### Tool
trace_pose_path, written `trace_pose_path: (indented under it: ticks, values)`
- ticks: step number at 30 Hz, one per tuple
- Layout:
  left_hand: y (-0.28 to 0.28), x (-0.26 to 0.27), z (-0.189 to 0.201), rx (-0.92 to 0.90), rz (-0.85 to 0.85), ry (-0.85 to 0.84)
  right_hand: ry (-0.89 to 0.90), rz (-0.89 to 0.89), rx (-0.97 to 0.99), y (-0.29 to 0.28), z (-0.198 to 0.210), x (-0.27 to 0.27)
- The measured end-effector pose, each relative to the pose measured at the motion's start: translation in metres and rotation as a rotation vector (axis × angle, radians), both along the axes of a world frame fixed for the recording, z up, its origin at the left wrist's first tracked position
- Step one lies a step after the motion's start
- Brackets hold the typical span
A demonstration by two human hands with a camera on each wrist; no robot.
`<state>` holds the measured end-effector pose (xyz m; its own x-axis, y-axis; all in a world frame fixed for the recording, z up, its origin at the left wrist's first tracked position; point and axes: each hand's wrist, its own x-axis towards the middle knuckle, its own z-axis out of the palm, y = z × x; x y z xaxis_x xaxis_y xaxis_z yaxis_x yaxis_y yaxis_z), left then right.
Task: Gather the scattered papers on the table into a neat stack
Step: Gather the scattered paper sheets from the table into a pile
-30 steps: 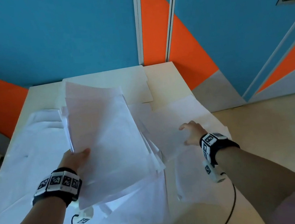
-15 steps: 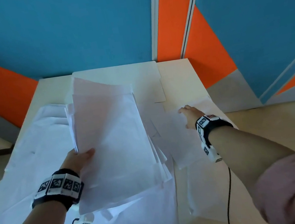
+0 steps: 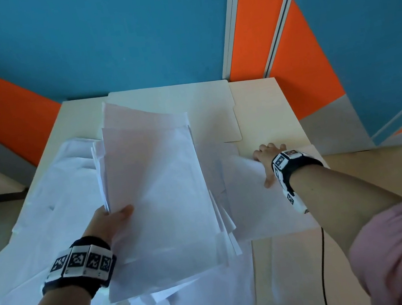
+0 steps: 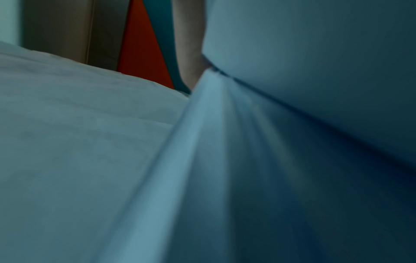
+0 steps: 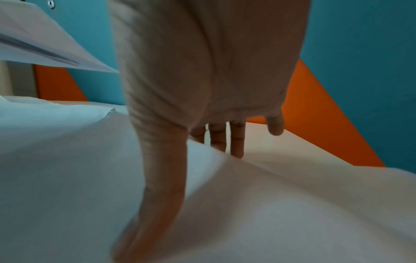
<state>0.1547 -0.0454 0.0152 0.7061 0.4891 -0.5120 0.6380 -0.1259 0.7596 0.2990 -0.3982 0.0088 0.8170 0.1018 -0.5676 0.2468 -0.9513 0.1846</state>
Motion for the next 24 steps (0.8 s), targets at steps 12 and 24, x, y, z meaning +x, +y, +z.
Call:
trace_pose_path:
  ticks: [12,24]
  values:
    - [-0.006,-0.004,-0.003,0.01,-0.033,-0.01,-0.042,-0.112,0.122,-0.002,0.029,-0.023]
    - [-0.037,-0.016,0.001,-0.003,-0.087,-0.046,-0.23,-0.662,0.476,-0.069,0.062,-0.096]
